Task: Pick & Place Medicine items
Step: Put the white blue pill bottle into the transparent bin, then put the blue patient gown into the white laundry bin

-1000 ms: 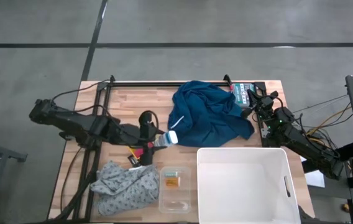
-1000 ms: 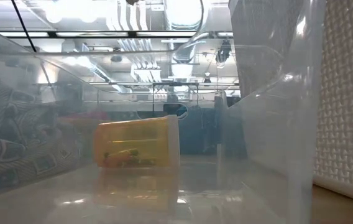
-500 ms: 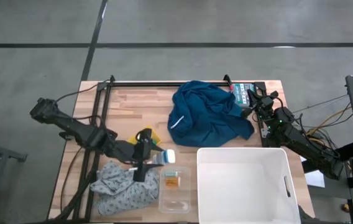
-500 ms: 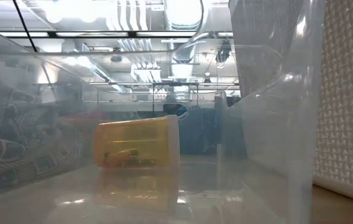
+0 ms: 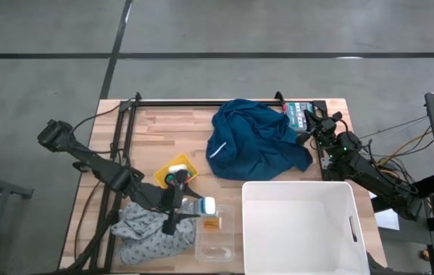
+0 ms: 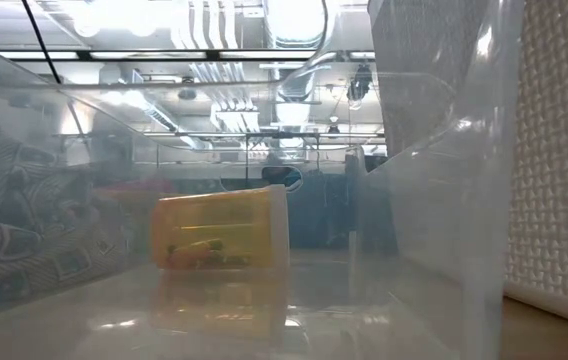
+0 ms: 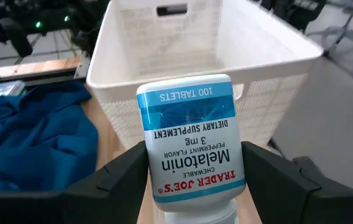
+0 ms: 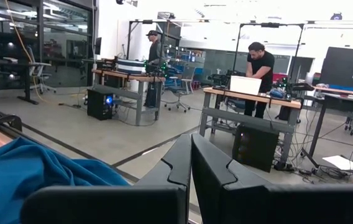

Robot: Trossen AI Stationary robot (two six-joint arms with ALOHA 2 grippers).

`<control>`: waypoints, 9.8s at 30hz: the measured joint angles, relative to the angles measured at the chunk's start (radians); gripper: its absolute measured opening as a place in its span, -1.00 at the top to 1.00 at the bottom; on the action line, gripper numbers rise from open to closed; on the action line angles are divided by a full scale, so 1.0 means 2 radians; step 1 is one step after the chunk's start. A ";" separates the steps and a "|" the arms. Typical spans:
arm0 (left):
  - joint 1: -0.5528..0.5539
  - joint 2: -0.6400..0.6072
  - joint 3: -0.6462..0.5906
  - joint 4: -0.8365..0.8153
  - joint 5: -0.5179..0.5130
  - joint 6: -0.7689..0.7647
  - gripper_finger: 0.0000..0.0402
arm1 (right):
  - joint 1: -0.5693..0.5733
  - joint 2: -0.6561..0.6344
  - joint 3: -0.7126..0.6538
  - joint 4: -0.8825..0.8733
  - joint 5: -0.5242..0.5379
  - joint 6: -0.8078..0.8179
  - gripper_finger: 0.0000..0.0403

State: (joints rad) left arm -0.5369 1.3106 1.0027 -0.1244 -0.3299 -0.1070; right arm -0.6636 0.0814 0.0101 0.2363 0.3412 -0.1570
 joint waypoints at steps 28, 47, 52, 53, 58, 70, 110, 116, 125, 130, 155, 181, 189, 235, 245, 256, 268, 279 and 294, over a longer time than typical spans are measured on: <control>0.000 0.002 -0.182 0.356 0.049 0.060 -0.22 | 0.000 0.000 0.000 0.000 0.000 0.000 0.96; 0.000 0.111 -0.179 0.470 0.059 0.053 -0.22 | 0.000 0.000 0.000 0.000 0.000 0.000 0.96; 0.000 0.137 -0.166 0.470 0.062 0.037 -0.22 | 0.000 0.000 0.000 0.000 0.000 0.000 0.96; 0.000 0.143 -0.163 0.470 0.065 0.034 -0.22 | 0.000 0.000 0.000 0.000 0.000 0.000 0.96; -0.001 0.166 -0.156 0.466 0.071 0.021 -0.22 | 0.000 0.000 0.000 0.000 0.000 0.000 0.96; -0.003 0.175 -0.143 0.420 0.083 -0.030 -0.22 | 0.000 0.000 0.000 0.000 0.000 0.000 0.96; -0.006 0.252 -0.069 0.276 0.123 -0.052 -0.22 | 0.000 0.000 0.000 0.000 0.000 0.000 0.96; -0.006 0.274 -0.063 0.280 0.122 -0.050 -0.22 | 0.000 0.000 0.000 0.000 0.000 0.000 0.96; -0.005 0.296 -0.023 0.237 0.122 -0.052 -0.23 | 0.000 0.000 0.000 0.000 0.000 0.000 0.96; -0.005 0.296 -0.020 0.230 0.122 -0.051 -0.23 | 0.000 0.000 0.000 0.000 0.000 0.000 0.96; -0.004 0.296 -0.020 0.231 0.122 -0.040 -0.51 | 0.000 0.000 0.000 0.000 0.000 0.000 0.96; -0.005 0.286 -0.020 0.230 0.121 -0.040 -0.50 | 0.000 0.000 0.000 0.000 0.000 0.000 0.96; -0.005 0.281 -0.020 0.230 0.120 -0.040 -0.51 | 0.000 0.000 0.000 0.000 0.000 0.000 0.96; 0.006 0.002 -0.020 0.063 -0.138 0.102 -0.54 | 0.000 0.000 0.000 0.000 0.000 0.000 0.96; 0.061 -0.079 -0.020 0.038 -0.146 0.173 -0.53 | 0.000 0.000 0.000 0.000 0.000 0.000 0.96; 0.084 -0.115 -0.021 -0.041 -0.153 0.172 -0.52 | 0.000 0.000 0.000 0.000 0.000 0.000 0.96; 0.105 -0.114 -0.020 -0.016 -0.155 0.194 -0.52 | 0.000 0.000 0.000 0.000 0.000 0.000 0.96; 0.190 -0.113 -0.021 0.001 -0.153 0.104 -0.52 | 0.000 0.000 0.000 0.000 0.000 0.000 0.96; 0.252 -0.067 -0.022 0.003 -0.142 -0.001 -0.52 | 0.000 0.000 0.000 0.000 0.000 0.000 0.96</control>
State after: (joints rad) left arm -0.0328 1.1763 0.9594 -0.1194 -0.6142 -0.1094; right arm -0.6636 0.0814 0.0101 0.2363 0.3408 -0.1570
